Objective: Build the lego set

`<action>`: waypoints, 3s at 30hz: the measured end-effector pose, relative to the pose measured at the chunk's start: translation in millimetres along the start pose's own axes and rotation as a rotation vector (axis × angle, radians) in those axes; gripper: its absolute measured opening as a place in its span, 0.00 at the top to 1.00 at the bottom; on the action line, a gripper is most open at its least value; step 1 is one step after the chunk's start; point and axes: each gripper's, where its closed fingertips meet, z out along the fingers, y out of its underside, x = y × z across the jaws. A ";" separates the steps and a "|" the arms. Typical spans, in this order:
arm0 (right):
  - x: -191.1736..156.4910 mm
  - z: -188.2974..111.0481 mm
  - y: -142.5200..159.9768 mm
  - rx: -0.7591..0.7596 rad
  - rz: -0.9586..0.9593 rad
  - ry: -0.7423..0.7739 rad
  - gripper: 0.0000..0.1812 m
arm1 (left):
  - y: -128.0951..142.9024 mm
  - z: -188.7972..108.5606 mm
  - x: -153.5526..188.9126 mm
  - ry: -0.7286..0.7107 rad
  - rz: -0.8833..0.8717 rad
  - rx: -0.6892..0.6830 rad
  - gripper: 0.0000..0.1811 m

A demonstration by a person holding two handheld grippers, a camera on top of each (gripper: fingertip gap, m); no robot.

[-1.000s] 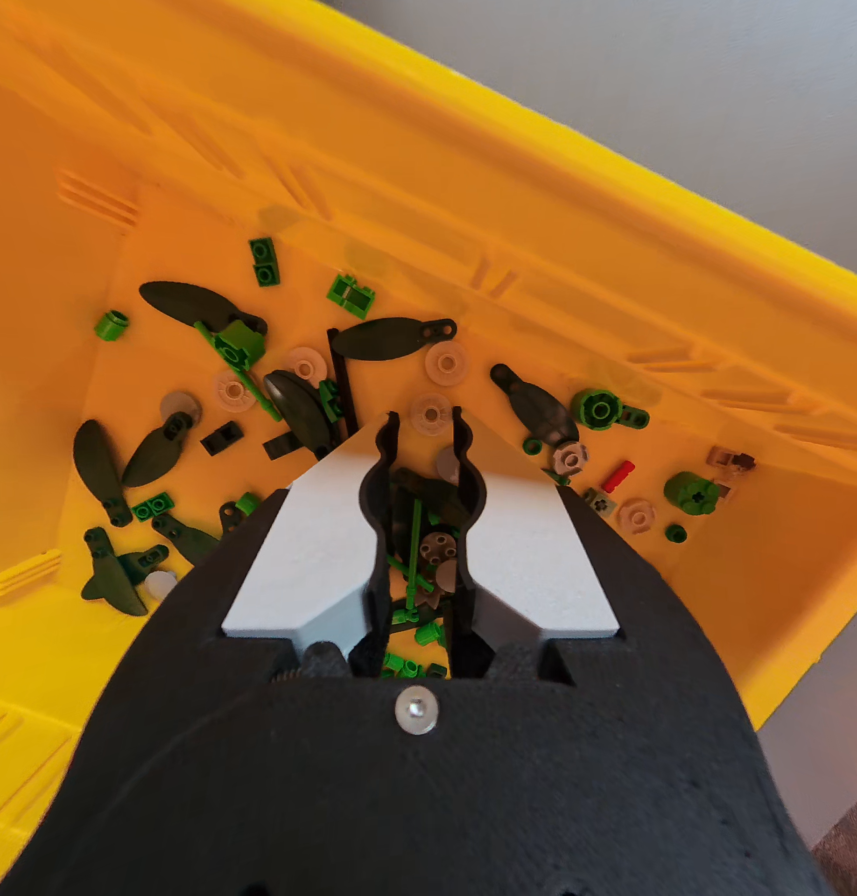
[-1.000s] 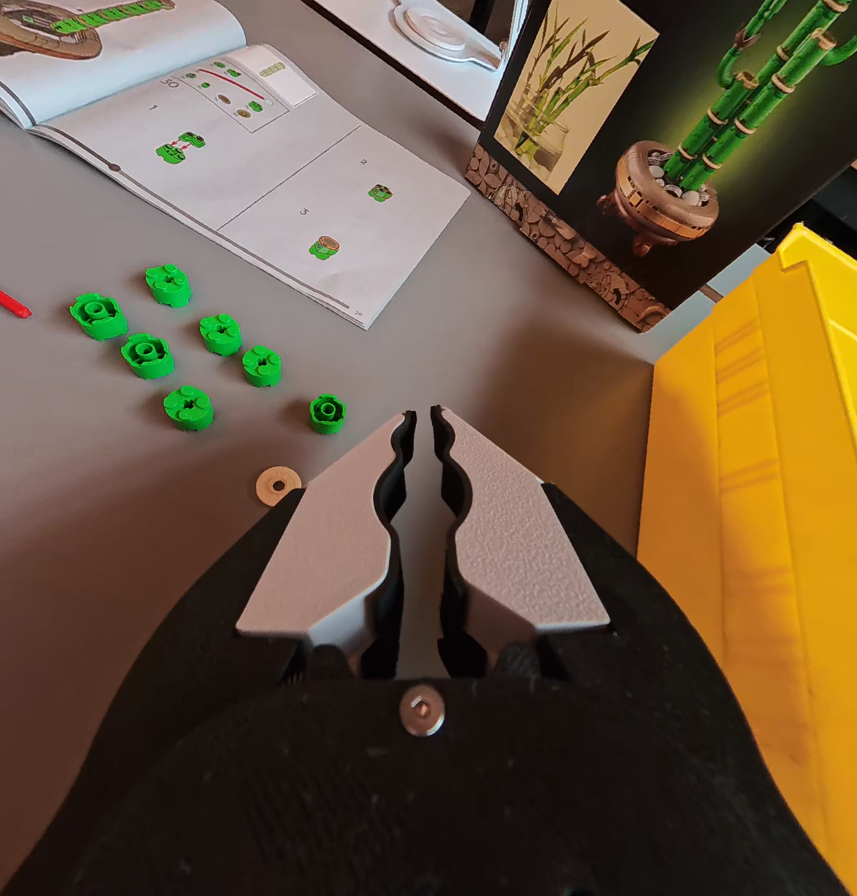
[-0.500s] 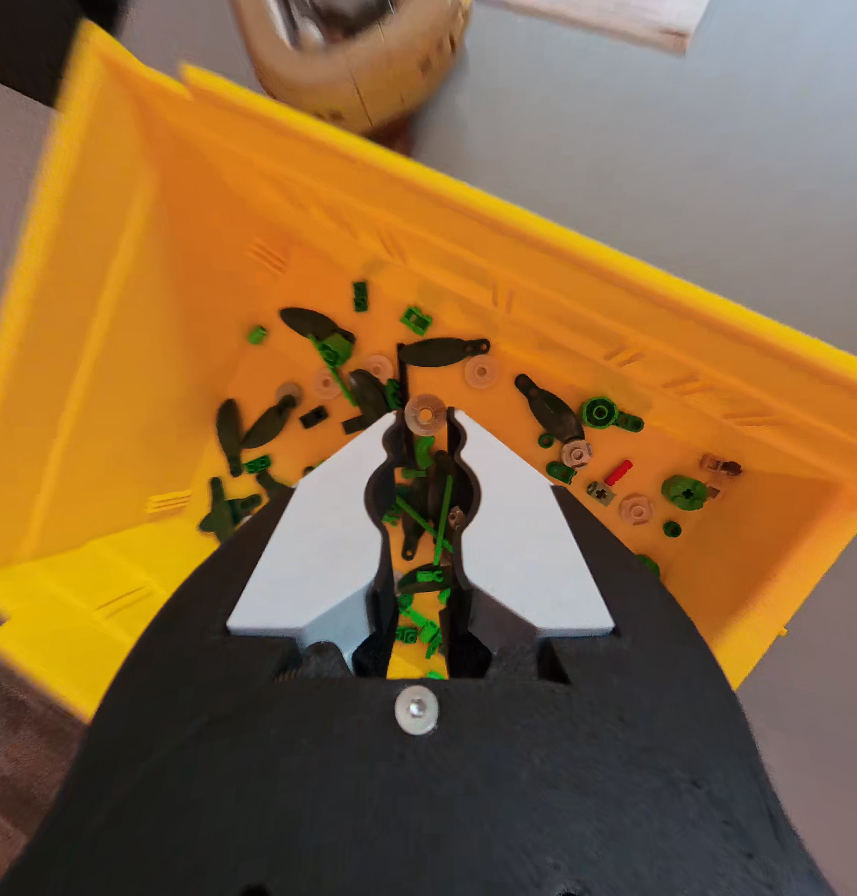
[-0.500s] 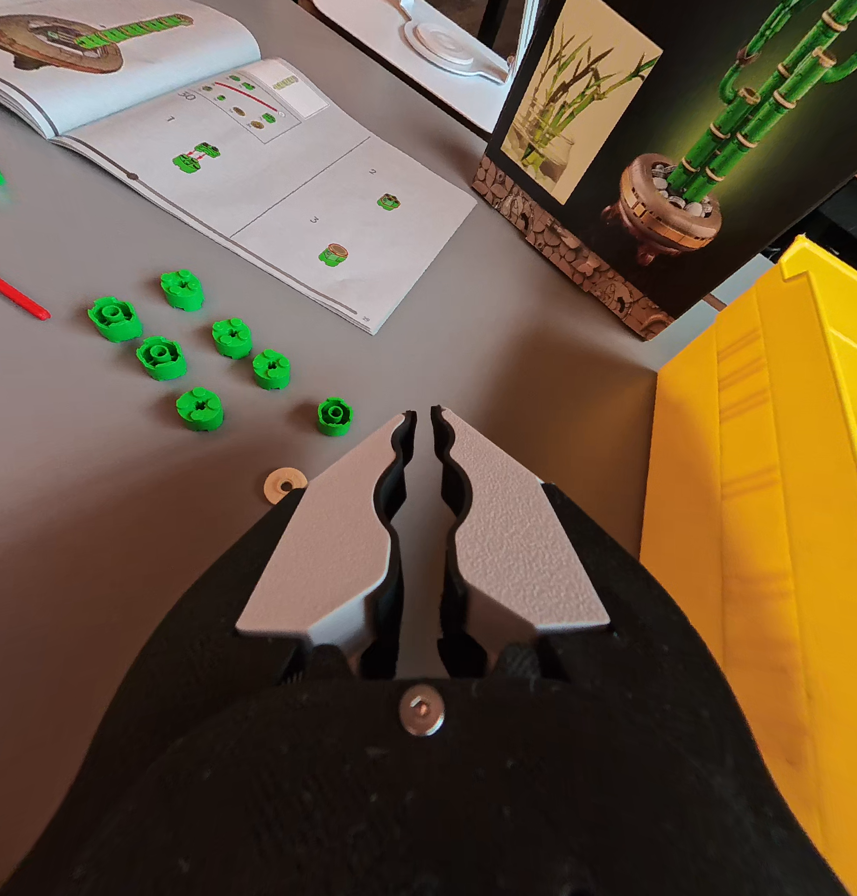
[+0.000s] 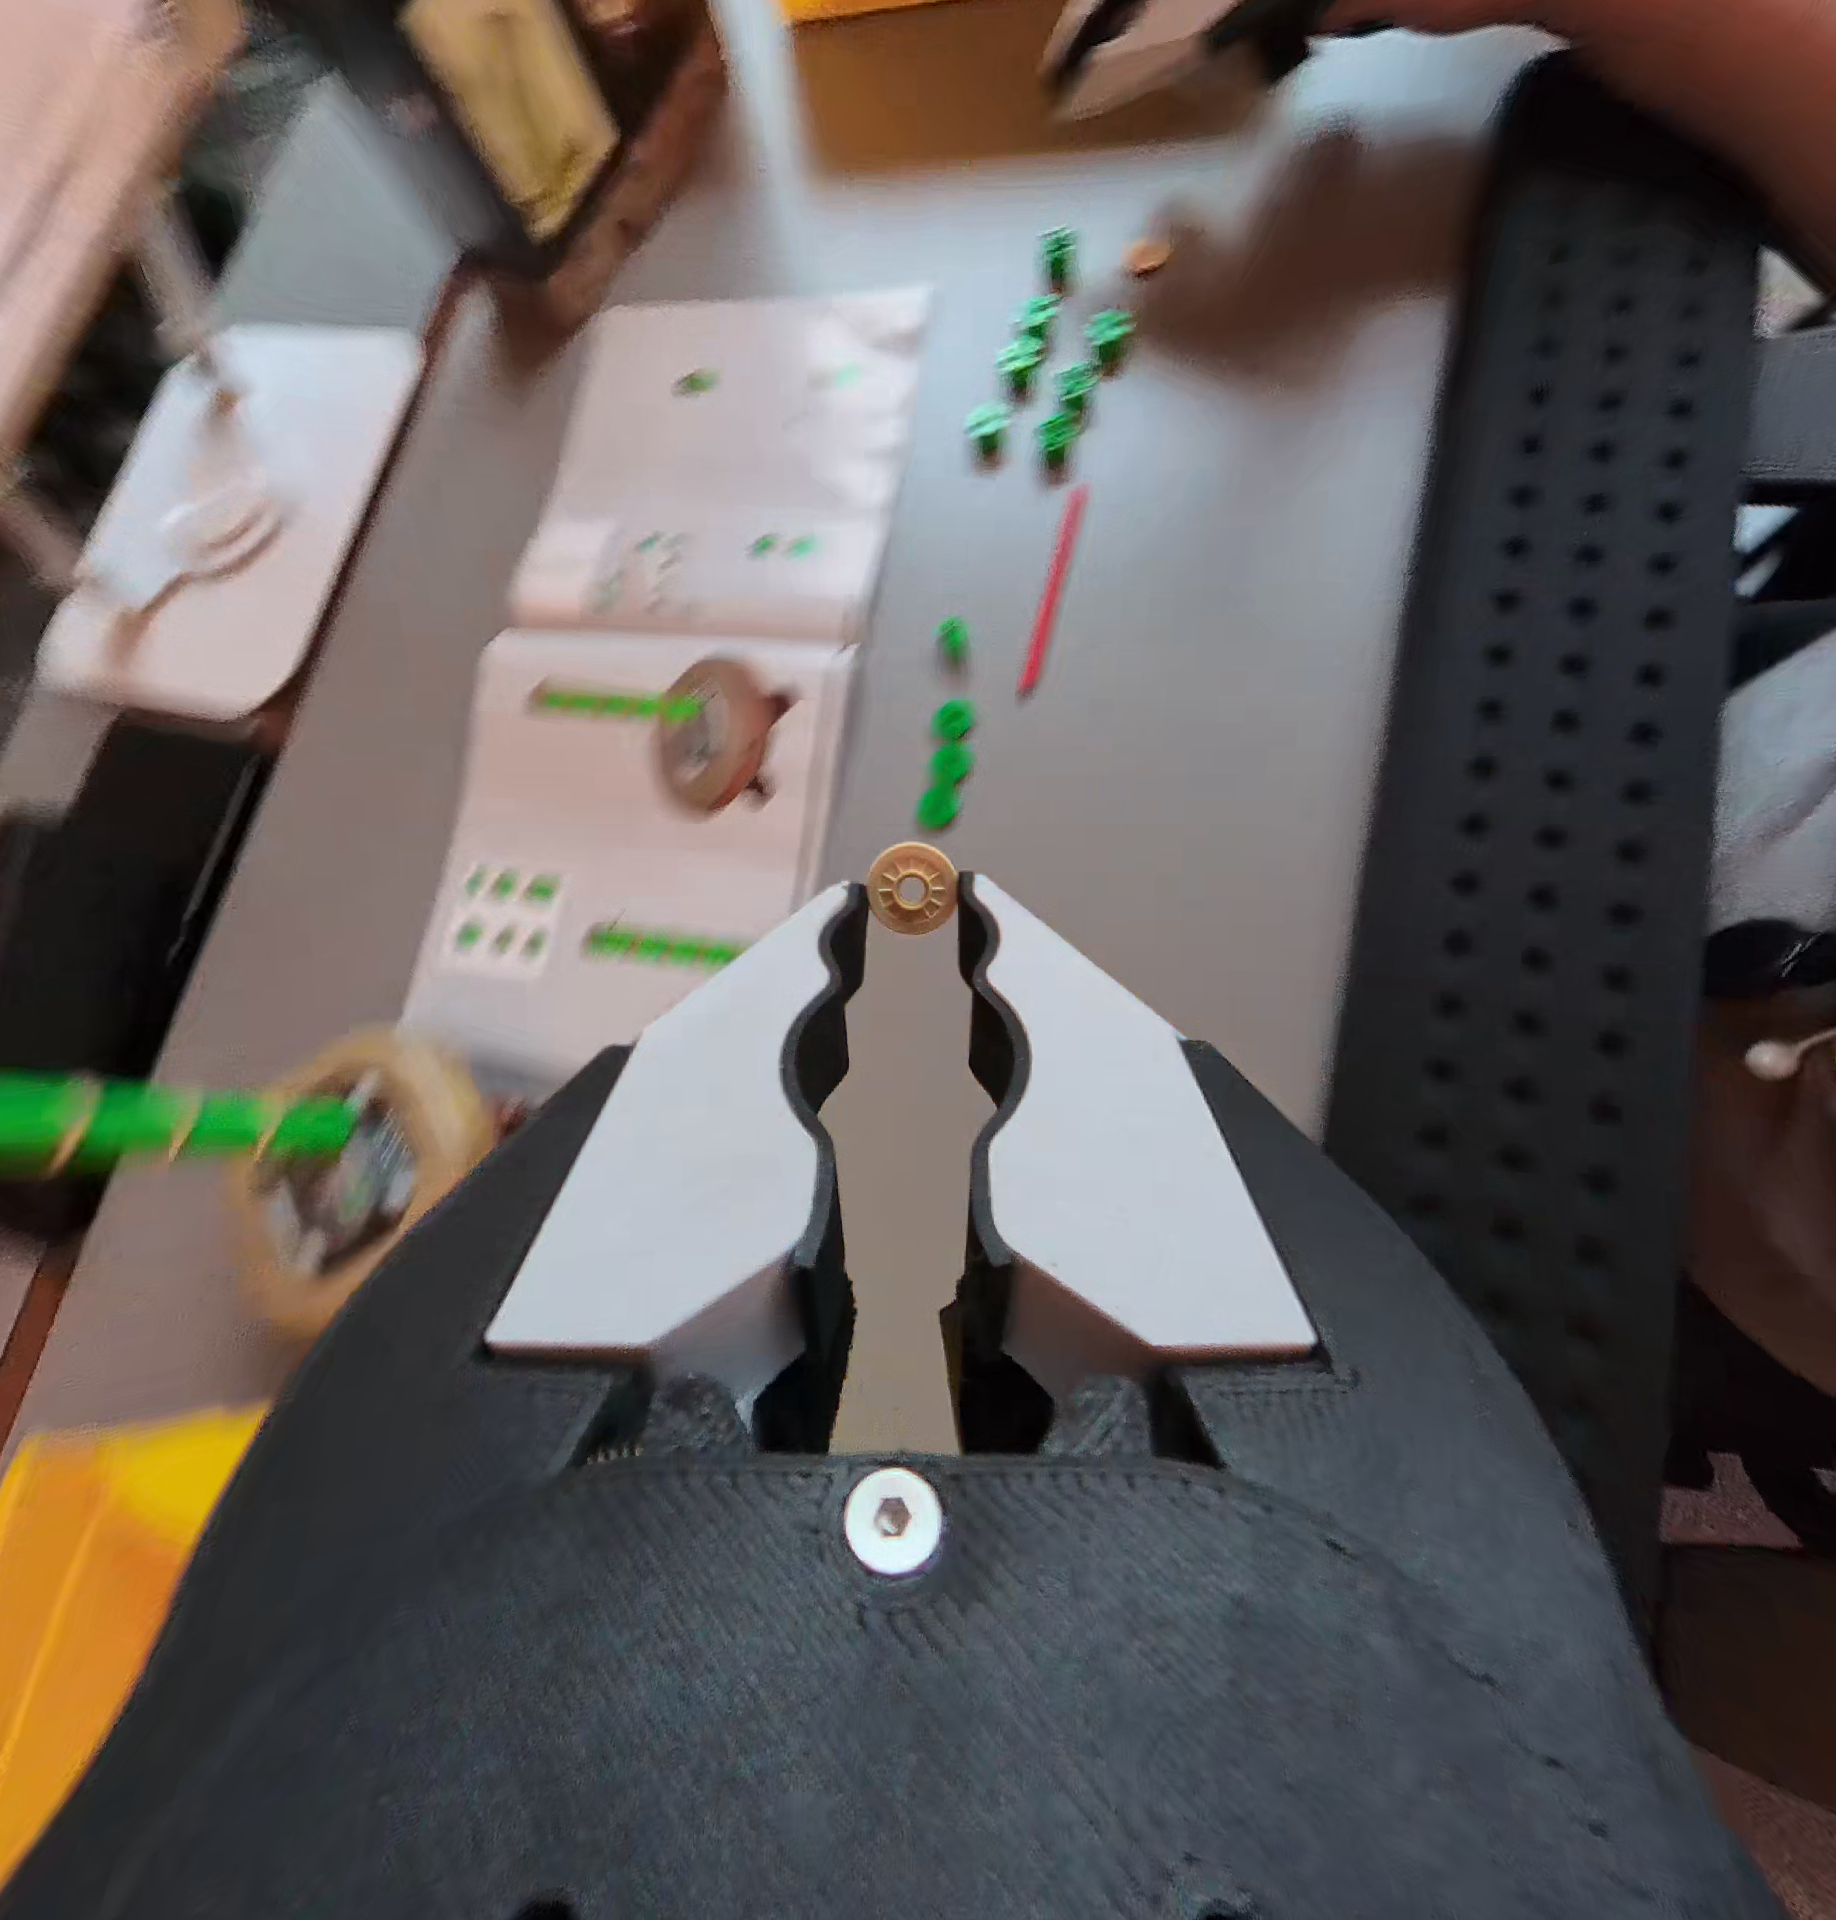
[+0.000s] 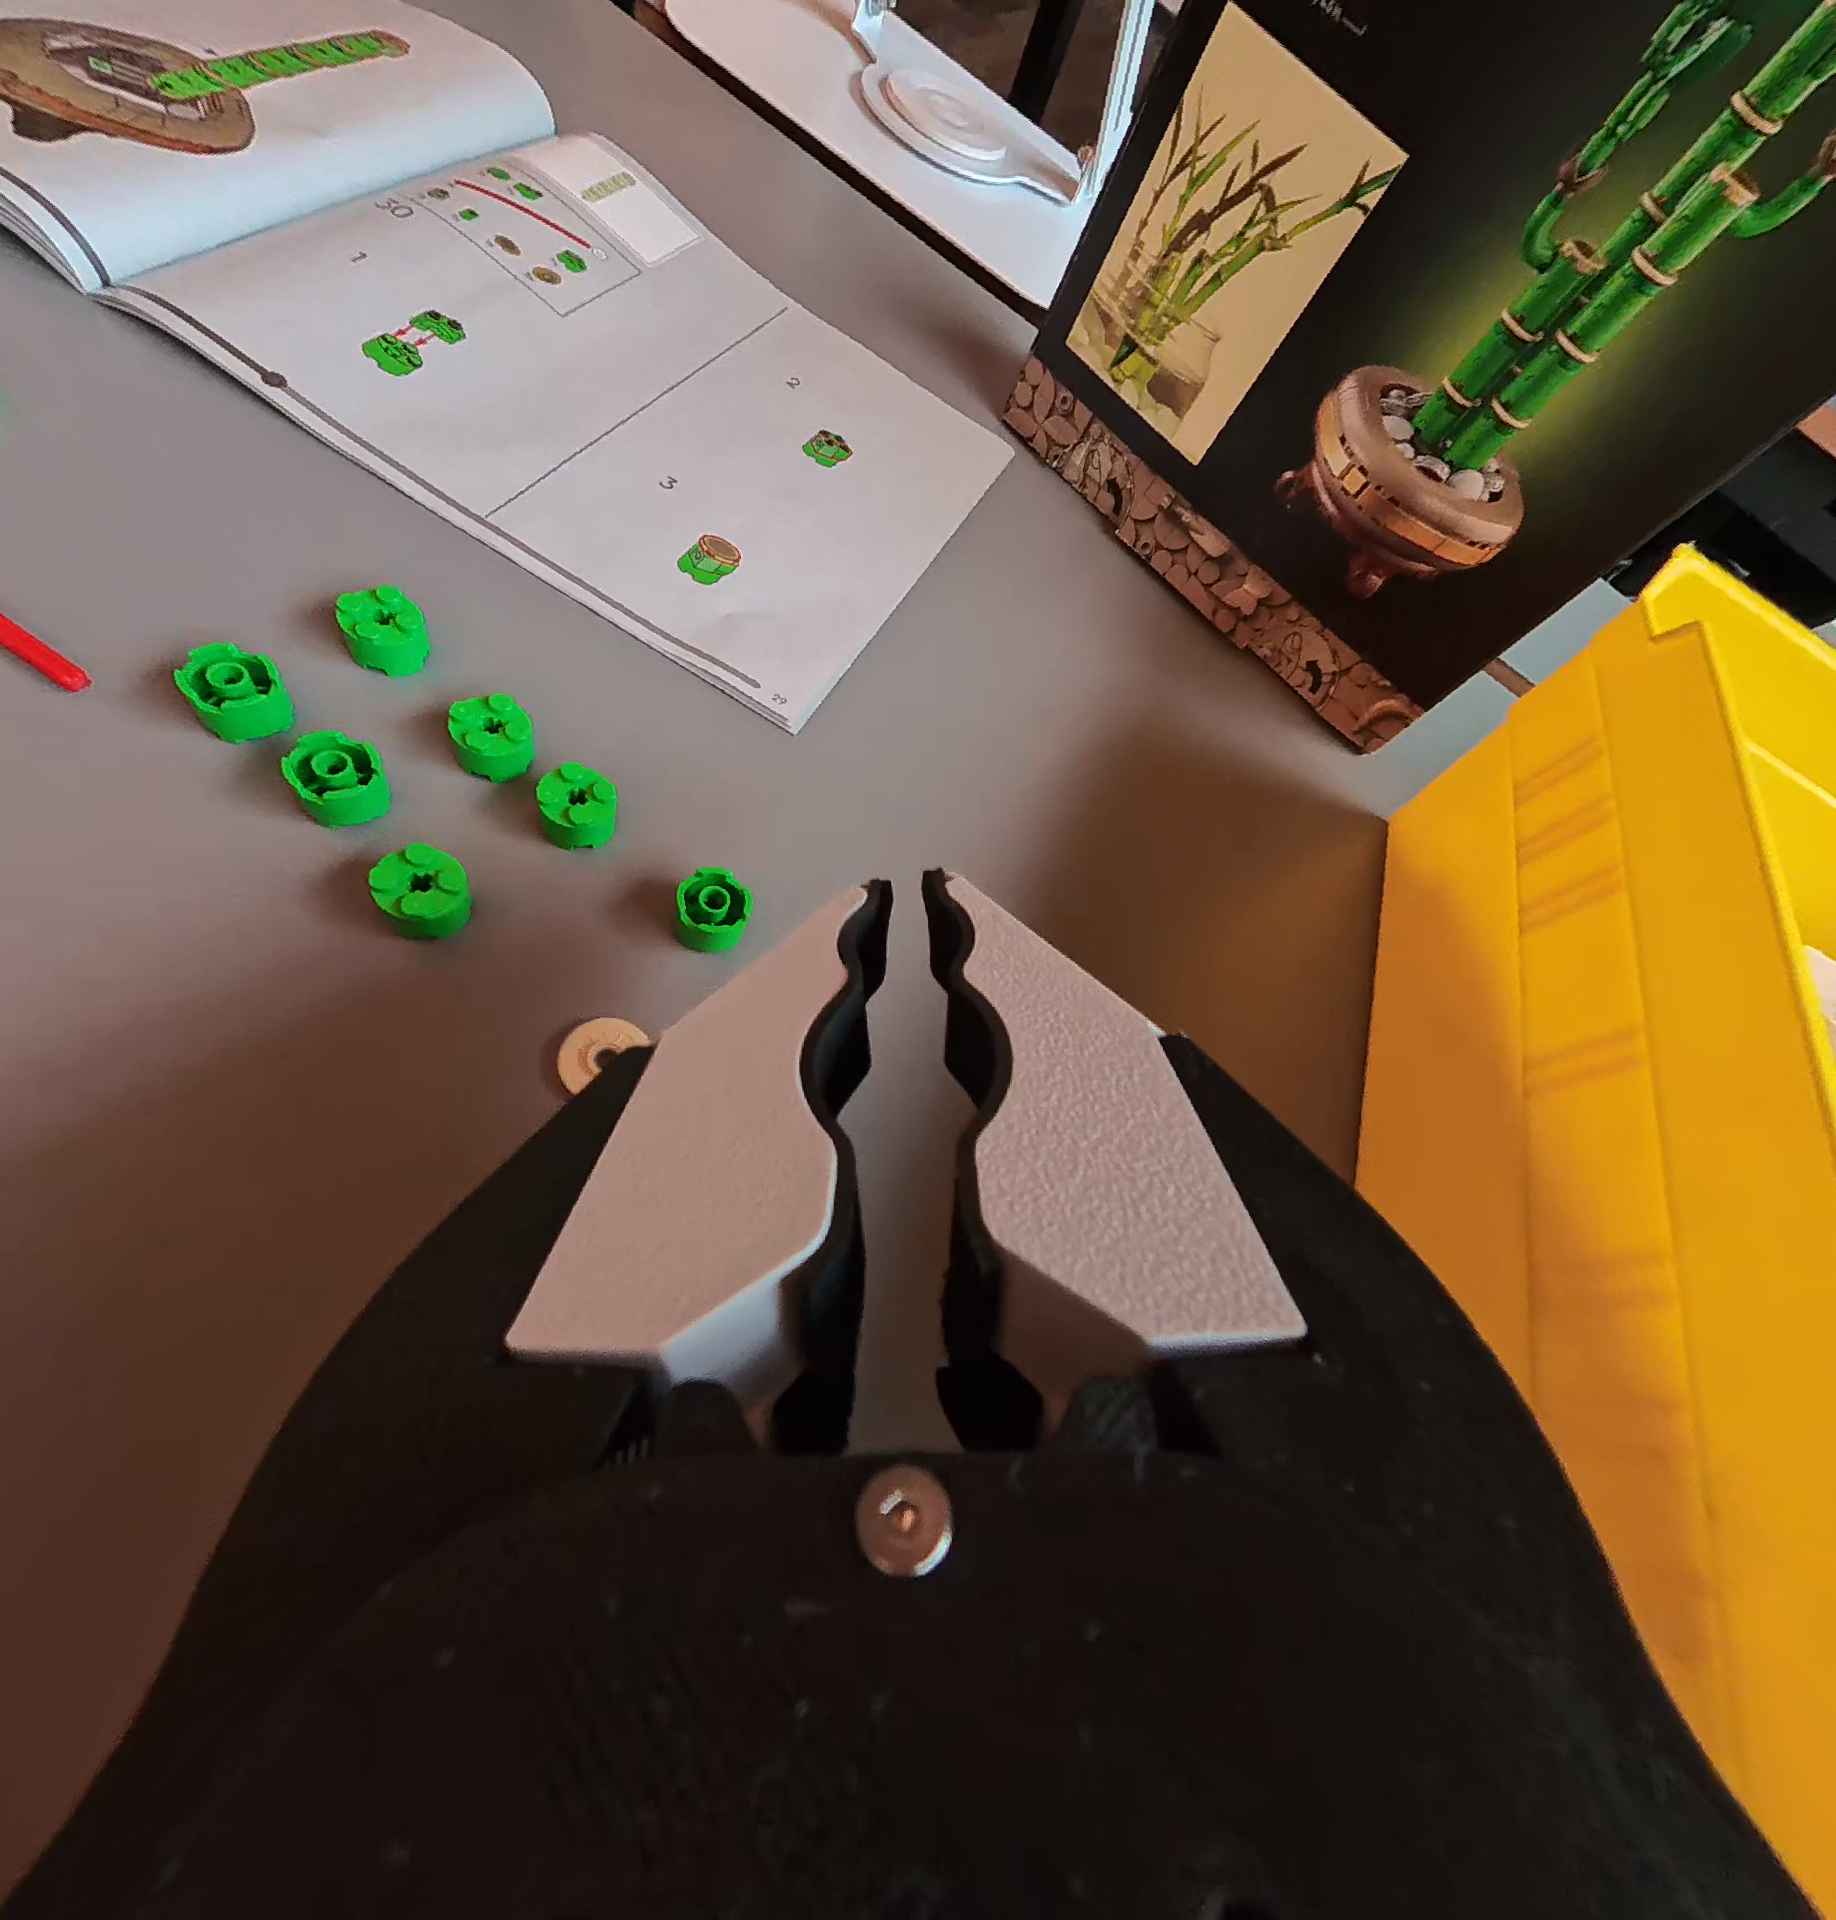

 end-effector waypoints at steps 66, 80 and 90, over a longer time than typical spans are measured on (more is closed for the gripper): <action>31.3 -27.5 -18.0 0.158 0.062 0.116 0.95 | -70.7 -120.0 -72.6 -0.609 0.069 0.514 0.78; 32.4 -13.7 -38.3 0.310 0.245 0.035 0.96 | 189.7 -118.0 -109.6 -0.464 -0.046 -0.095 0.83; 28.3 -7.0 -23.3 0.253 0.259 0.030 0.96 | 253.1 -48.0 -114.1 -0.141 -0.224 -0.219 0.84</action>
